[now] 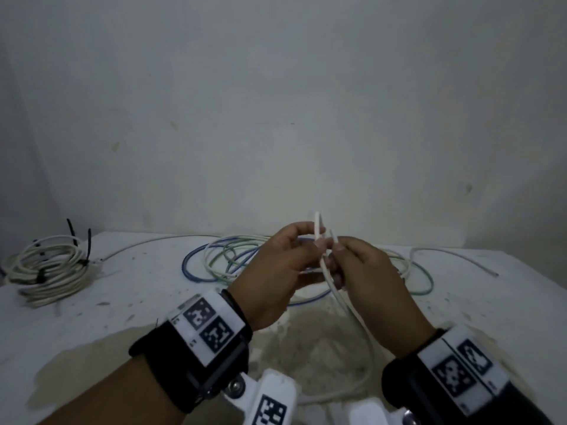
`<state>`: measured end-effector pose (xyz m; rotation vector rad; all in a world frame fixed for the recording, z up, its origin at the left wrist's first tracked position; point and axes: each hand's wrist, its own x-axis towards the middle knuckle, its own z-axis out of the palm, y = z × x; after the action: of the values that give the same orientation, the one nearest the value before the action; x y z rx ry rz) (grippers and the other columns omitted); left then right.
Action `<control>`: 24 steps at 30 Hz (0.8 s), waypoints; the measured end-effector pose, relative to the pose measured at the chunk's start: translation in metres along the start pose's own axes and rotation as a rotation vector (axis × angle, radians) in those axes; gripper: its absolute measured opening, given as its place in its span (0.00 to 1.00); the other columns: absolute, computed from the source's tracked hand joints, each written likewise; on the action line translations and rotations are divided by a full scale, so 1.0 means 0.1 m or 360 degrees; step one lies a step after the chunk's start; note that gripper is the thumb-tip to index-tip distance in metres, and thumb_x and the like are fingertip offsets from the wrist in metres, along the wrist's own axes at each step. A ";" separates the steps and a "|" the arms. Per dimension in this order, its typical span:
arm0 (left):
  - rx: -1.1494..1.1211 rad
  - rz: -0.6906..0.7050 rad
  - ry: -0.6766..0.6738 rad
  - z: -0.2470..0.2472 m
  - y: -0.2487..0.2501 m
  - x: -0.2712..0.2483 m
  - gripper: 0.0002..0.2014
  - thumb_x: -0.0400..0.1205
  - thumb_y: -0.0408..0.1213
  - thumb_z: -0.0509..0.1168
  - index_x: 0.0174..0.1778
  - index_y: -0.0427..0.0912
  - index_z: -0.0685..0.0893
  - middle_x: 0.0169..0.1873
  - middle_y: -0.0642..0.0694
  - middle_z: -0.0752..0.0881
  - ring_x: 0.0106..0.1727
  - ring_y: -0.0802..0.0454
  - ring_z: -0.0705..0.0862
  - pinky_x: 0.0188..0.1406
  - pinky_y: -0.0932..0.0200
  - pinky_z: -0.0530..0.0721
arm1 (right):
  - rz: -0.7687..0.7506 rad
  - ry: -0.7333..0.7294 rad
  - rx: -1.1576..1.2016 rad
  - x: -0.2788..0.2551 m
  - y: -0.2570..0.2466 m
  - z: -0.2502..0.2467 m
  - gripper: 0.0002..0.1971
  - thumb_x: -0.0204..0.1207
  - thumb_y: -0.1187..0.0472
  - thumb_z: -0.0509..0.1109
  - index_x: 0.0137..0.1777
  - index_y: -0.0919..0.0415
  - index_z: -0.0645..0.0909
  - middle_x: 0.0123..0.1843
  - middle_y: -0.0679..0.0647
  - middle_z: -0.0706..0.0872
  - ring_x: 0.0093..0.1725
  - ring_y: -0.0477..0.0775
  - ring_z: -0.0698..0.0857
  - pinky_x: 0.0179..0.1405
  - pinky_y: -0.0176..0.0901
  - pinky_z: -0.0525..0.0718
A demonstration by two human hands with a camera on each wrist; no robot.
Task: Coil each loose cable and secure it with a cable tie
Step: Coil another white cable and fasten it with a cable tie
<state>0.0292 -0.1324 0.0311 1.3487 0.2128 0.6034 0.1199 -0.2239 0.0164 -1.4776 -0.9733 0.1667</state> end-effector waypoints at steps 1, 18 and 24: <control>0.0109 0.0063 0.0033 0.00 -0.03 0.01 0.08 0.83 0.33 0.64 0.56 0.40 0.83 0.48 0.40 0.86 0.42 0.49 0.85 0.44 0.56 0.86 | 0.0039 -0.0014 0.0018 0.00 -0.02 0.01 0.16 0.85 0.60 0.58 0.39 0.51 0.85 0.26 0.43 0.82 0.27 0.38 0.78 0.28 0.31 0.76; 0.1339 0.1150 0.0318 -0.03 0.05 0.16 0.20 0.76 0.41 0.72 0.65 0.47 0.82 0.58 0.49 0.74 0.57 0.58 0.77 0.57 0.71 0.75 | 0.0120 -0.0260 0.0495 0.23 -0.29 -0.06 0.15 0.84 0.56 0.61 0.42 0.64 0.83 0.32 0.46 0.85 0.33 0.41 0.82 0.41 0.41 0.77; 0.0627 0.0387 0.0062 0.35 -0.01 0.10 0.19 0.78 0.50 0.70 0.54 0.44 0.71 0.46 0.44 0.85 0.43 0.54 0.85 0.44 0.59 0.84 | 0.0013 -0.0239 0.0950 0.54 -0.76 -0.28 0.13 0.85 0.58 0.56 0.44 0.64 0.77 0.28 0.49 0.80 0.28 0.48 0.79 0.31 0.38 0.81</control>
<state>0.0548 -0.1570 0.0405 1.7600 0.2073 0.8212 0.1366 -0.2225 0.1121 -0.9282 -0.9317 0.5320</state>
